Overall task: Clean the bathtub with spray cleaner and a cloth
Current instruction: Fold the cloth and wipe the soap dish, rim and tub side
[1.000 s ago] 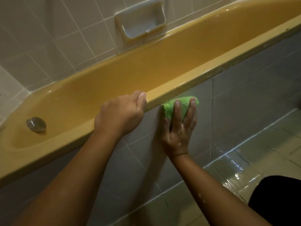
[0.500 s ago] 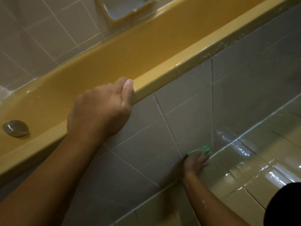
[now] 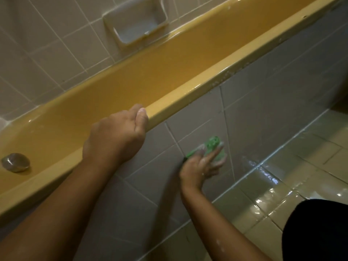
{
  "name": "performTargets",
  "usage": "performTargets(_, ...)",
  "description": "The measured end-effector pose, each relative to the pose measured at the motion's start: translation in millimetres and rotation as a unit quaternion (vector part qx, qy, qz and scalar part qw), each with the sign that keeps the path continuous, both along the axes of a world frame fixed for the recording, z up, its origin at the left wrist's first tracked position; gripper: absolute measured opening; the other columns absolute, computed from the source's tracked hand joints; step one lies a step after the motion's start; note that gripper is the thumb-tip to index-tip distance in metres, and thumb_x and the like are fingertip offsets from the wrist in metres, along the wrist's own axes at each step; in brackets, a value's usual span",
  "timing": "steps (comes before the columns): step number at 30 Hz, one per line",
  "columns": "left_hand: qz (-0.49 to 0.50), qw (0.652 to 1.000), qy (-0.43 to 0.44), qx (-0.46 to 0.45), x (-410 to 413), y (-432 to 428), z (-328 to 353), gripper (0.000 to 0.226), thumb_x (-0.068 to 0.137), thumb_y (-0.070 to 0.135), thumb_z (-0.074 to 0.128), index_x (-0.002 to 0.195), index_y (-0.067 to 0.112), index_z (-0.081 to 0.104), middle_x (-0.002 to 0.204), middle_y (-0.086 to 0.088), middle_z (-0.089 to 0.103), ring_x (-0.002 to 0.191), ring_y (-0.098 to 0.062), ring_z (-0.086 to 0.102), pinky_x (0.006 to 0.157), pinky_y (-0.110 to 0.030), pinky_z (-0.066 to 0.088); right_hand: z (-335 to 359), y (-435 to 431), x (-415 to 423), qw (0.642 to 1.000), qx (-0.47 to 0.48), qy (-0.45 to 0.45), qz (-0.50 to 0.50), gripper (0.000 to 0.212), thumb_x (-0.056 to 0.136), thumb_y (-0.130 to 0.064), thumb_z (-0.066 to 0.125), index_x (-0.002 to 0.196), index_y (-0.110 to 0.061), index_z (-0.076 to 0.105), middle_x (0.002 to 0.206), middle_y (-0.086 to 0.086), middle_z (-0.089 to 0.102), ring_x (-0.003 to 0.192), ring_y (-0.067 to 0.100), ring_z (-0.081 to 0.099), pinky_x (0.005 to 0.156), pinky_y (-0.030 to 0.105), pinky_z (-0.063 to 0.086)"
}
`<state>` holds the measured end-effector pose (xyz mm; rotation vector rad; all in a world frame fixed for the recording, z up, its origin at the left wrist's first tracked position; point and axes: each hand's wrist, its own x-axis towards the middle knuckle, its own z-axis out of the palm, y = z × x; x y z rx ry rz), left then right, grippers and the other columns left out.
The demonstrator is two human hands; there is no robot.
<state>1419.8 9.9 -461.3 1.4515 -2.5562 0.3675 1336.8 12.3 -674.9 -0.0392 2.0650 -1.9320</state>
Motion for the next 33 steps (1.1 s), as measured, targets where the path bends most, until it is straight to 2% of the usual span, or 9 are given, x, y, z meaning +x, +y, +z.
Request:
performTargets(3, -0.009, 1.0, 0.001, 0.019, -3, -1, 3, 0.046, 0.107, 0.052, 0.014, 0.138, 0.038, 0.045, 0.128, -0.012, 0.065, 0.112, -0.039, 0.059, 0.084, -0.045, 0.044, 49, 1, -22, 0.989, -0.029, 0.145, -0.001, 0.065, 0.104, -0.043, 0.029, 0.165, -0.022, 0.019, 0.167, 0.027, 0.009, 0.136, 0.045, 0.033, 0.114, 0.051, 0.028)
performTargets(7, -0.016, 0.999, 0.002, 0.04, -12, -4, 3, 0.052, 0.105, 0.058, 0.013, 0.151, 0.046, 0.035, 0.141, -0.006, 0.061, 0.125, -0.037, 0.056, 0.095, -0.045, 0.044, 94, 4, -57, 0.937, -0.044, 0.345, 0.025, 0.064, 0.108, -0.044, 0.033, 0.166, -0.023, 0.017, 0.169, 0.024, 0.002, 0.146, 0.043, 0.025, 0.118, 0.047, 0.021)
performTargets(12, -0.058, 0.998, -0.012, 0.028, -41, -11, 1, 0.059, 0.101, 0.068, 0.008, 0.157, 0.054, 0.02, 0.138, -0.004, 0.06, 0.125, -0.036, 0.057, 0.095, -0.044, 0.045, 58, 5, -80, 0.874, -0.076, 0.479, 0.044, 0.06, 0.108, -0.046, 0.032, 0.161, -0.018, 0.022, 0.168, 0.028, 0.007, 0.156, 0.04, 0.012, 0.125, 0.047, 0.015)
performTargets(14, -0.071, 0.997, -0.024, 0.018, -53, -14, 0, 0.058, 0.1, 0.069, 0.007, 0.157, 0.057, 0.014, 0.133, -0.002, 0.06, 0.121, -0.034, 0.059, 0.087, -0.042, 0.042, 26, 1, -83, 0.899, -0.078, 0.431, 0.027, 0.06, 0.108, -0.045, 0.034, 0.16, -0.016, 0.025, 0.168, 0.028, 0.009, 0.157, 0.04, 0.012, 0.126, 0.05, 0.017)
performTargets(18, -0.088, 0.996, -0.033, 0.008, -61, -17, -2, 0.059, 0.099, 0.072, 0.005, 0.156, 0.06, 0.006, 0.12, 0.0, 0.061, 0.11, -0.03, 0.061, 0.077, -0.037, 0.037, -41, -6, -83, 0.967, -0.066, 0.245, -0.007, 0.063, 0.108, -0.05, 0.03, 0.163, -0.018, 0.024, 0.17, 0.023, 0.009, 0.154, 0.039, 0.019, 0.124, 0.045, 0.018)
performTargets(21, -0.095, 0.995, -0.043, 0.008, -64, -19, -2, 0.061, 0.096, 0.074, 0.003, 0.156, 0.061, 0.003, 0.119, 0.0, 0.06, 0.108, -0.03, 0.061, 0.076, -0.038, 0.039, -109, -10, -89, 0.997, 0.02, 0.071, 0.019, 0.063, 0.11, -0.04, 0.034, 0.165, -0.013, 0.022, 0.171, 0.021, 0.008, 0.153, 0.037, 0.017, 0.124, 0.042, 0.016)
performTargets(24, -0.099, 0.994, -0.044, 0.003, -67, -20, -3, 0.065, 0.092, 0.076, 0.001, 0.156, 0.062, 0.002, 0.123, -0.001, 0.061, 0.109, -0.03, 0.061, 0.077, -0.038, 0.039, -163, -6, -91, 0.991, 0.091, -0.086, 0.053, 0.059, 0.113, -0.033, 0.033, 0.165, -0.012, 0.017, 0.172, 0.019, 0.01, 0.156, 0.037, 0.012, 0.124, 0.047, 0.015)
performTargets(29, -0.109, 0.993, -0.035, -0.007, -68, -24, -6, 0.062, 0.095, 0.079, 0.0, 0.155, 0.063, 0.002, 0.118, -0.001, 0.062, 0.101, -0.027, 0.06, 0.074, -0.037, 0.041, -198, 0, -94, 0.949, 0.063, -0.308, 0.01, 0.061, 0.111, -0.047, 0.03, 0.165, -0.023, 0.019, 0.167, 0.025, 0.019, 0.153, 0.041, 0.022, 0.125, 0.05, 0.019)
performTargets(33, -0.107, 0.994, -0.038, -0.006, -69, -23, -6, 0.063, 0.093, 0.077, 0.002, 0.155, 0.063, 0.003, 0.115, 0.001, 0.063, 0.098, -0.026, 0.061, 0.074, -0.038, 0.045, -180, -7, -87, 0.932, 0.047, -0.359, -0.018, 0.069, 0.105, -0.059, 0.028, 0.165, -0.025, 0.019, 0.164, 0.028, 0.021, 0.149, 0.045, 0.026, 0.123, 0.053, 0.022)
